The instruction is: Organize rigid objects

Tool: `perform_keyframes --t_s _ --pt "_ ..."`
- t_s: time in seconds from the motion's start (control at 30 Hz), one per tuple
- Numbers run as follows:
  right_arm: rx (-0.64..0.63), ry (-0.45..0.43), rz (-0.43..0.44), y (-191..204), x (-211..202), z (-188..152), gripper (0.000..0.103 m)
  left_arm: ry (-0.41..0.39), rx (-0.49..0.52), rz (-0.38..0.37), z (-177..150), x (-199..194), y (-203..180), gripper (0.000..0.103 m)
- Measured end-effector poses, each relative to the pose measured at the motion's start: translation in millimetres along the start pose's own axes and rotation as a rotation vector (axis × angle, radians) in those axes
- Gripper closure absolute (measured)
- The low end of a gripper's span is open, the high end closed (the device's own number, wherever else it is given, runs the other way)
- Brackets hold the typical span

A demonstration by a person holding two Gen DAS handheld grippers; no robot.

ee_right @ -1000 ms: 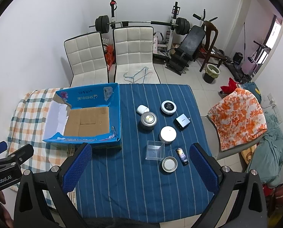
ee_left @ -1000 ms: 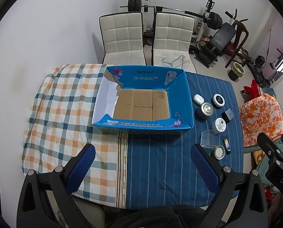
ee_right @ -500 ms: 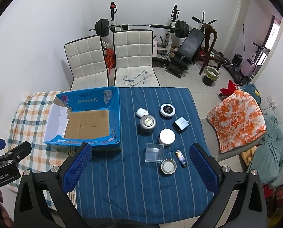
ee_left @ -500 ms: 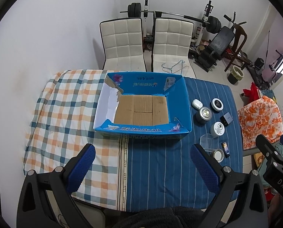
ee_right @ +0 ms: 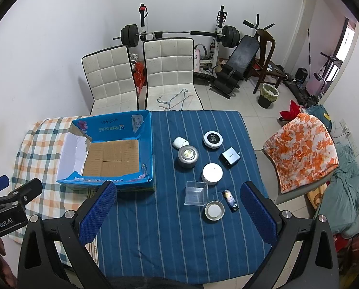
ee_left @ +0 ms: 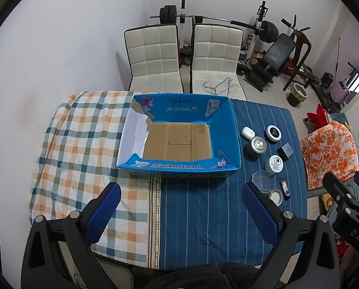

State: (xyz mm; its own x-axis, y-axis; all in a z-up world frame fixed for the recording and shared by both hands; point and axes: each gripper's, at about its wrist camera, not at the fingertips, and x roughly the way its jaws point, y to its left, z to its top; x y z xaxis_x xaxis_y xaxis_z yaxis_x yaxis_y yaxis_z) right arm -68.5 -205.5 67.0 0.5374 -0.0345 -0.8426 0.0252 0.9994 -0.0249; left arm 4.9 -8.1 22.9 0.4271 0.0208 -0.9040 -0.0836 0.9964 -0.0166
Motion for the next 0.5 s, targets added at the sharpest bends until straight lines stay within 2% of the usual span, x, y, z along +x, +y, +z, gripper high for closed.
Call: perform_keyframes --t_s 0.5 --pt "0.002 0.002 0.009 1.3 -0.4 9.6 0.0 0.002 0.011 -0.004 -1.1 0.2 -7.4 0.0"
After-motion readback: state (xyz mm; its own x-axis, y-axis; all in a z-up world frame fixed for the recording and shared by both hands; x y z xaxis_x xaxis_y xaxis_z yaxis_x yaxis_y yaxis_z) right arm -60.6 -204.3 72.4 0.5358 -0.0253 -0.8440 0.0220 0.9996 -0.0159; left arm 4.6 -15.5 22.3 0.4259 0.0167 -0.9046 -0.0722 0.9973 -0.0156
